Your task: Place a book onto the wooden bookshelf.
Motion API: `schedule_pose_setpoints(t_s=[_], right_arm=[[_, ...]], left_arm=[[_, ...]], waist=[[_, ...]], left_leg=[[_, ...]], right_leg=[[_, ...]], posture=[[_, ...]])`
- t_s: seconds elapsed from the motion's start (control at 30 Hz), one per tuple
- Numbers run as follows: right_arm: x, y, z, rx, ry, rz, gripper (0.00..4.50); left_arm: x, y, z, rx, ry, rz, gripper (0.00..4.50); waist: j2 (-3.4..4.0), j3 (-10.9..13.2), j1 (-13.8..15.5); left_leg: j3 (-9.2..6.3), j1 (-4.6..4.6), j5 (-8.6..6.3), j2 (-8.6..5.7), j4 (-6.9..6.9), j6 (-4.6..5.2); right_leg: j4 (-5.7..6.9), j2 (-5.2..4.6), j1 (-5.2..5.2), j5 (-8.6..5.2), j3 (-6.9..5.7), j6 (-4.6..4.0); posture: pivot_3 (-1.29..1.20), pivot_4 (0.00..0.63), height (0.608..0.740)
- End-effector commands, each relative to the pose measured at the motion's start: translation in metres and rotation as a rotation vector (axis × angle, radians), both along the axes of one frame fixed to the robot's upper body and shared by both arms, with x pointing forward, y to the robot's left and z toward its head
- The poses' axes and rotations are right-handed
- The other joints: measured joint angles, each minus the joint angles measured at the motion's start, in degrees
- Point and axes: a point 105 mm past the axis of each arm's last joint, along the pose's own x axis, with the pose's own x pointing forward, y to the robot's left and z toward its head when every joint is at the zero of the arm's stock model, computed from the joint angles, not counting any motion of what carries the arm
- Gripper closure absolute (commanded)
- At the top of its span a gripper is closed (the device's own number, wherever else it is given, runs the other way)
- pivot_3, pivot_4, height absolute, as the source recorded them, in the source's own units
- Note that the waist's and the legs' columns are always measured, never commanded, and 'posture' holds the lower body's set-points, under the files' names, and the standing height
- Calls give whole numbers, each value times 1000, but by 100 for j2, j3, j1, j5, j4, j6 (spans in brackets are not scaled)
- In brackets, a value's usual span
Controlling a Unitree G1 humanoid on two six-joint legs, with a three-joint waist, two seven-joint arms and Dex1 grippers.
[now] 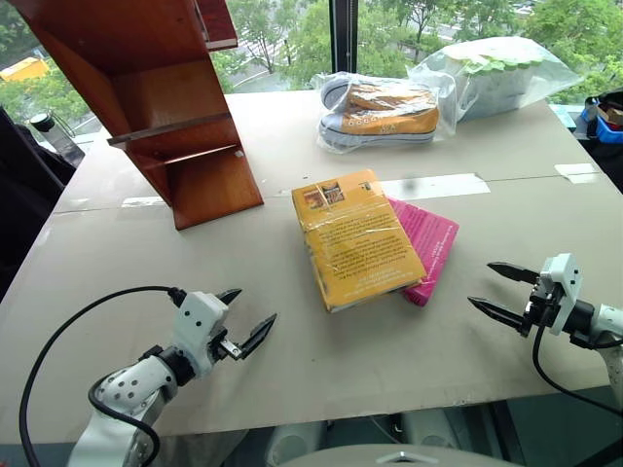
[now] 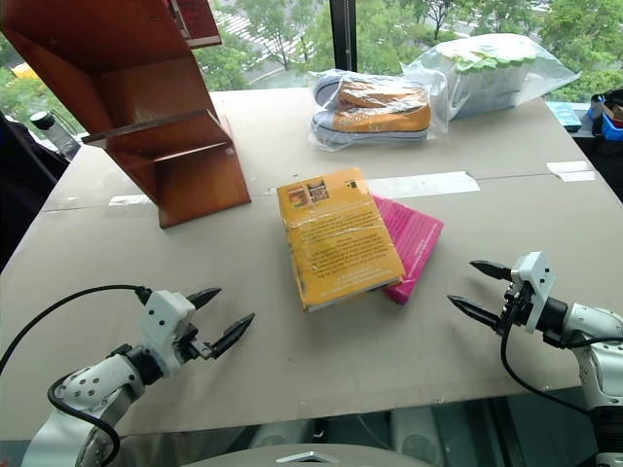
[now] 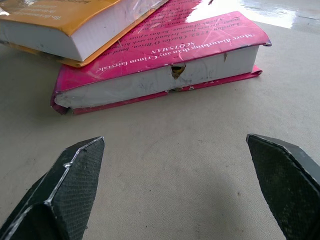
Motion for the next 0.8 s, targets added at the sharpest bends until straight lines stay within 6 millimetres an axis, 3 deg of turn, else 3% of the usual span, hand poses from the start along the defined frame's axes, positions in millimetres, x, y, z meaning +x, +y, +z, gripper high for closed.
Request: schedule_pose_setpoints(t_s=[0.03,0.8], right_arm=[[-1,2,9,-1,-43,17,0],[-10,-3,12,-14,-81,6,0]], left_arm=[[4,-3,6,0,-41,-7,47],[9,-13,8,-65,-28,-47,47]], waist=[[0,0,3],[0,0,50]], left_leg=[[0,0,0,0,0,0],[15,0,0,0,1,0]], right_leg=[[0,0,0,0,0,0],[0,1,1,1,-1,-1]], posture=[[0,150,740],[0,150,740]])
